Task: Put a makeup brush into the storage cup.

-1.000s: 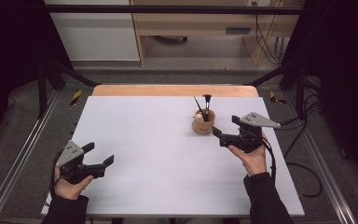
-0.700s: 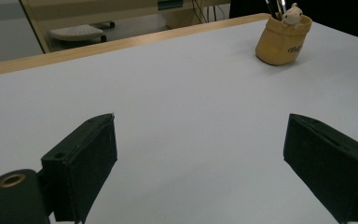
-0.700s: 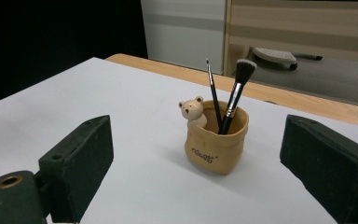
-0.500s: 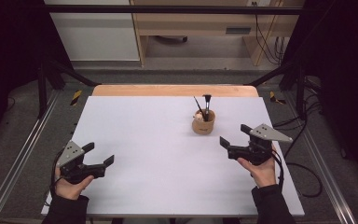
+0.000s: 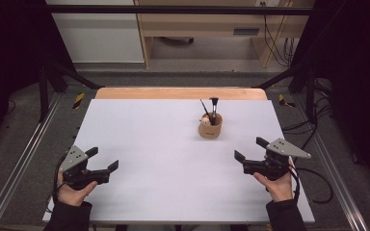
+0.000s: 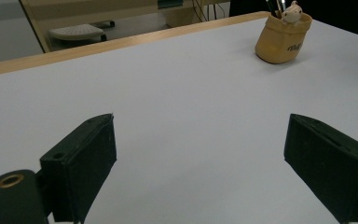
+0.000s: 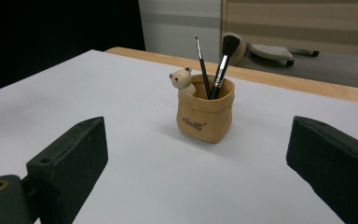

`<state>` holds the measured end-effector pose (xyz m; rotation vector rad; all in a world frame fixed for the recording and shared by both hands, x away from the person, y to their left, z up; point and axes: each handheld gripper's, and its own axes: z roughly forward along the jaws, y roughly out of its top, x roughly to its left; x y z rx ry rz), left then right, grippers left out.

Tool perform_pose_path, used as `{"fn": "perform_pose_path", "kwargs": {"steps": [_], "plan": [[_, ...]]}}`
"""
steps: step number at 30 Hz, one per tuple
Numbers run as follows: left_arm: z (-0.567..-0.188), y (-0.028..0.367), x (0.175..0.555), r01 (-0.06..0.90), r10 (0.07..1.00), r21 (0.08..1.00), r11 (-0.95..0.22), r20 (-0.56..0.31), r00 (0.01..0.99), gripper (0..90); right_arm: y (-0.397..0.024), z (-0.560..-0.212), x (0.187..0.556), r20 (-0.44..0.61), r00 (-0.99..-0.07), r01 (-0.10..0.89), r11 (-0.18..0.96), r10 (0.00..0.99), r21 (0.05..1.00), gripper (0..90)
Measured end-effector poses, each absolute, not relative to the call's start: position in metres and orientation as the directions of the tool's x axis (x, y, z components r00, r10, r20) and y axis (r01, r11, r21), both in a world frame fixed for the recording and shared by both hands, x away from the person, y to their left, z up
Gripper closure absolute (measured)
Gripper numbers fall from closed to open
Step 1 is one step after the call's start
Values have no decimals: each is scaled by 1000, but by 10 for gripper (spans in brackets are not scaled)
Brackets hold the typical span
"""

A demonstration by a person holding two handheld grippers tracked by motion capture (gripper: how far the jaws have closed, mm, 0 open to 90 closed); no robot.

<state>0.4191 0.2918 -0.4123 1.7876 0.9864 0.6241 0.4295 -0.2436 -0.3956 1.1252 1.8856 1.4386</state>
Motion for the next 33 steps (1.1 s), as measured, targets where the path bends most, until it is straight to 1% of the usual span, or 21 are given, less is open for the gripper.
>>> {"fn": "perform_pose_path", "kwargs": {"steps": [20, 33], "plan": [[-413, 291, 419, 345, 843, 916, -204, -14, 538, 83, -263, -420, 420, 100, -500, 329, 81, 860, 941, 55], [-414, 291, 419, 346, 842, 915, -208, -12, 539, 83, -264, -424, 418, 105, -499, 337, 81, 860, 938, 51]]}}
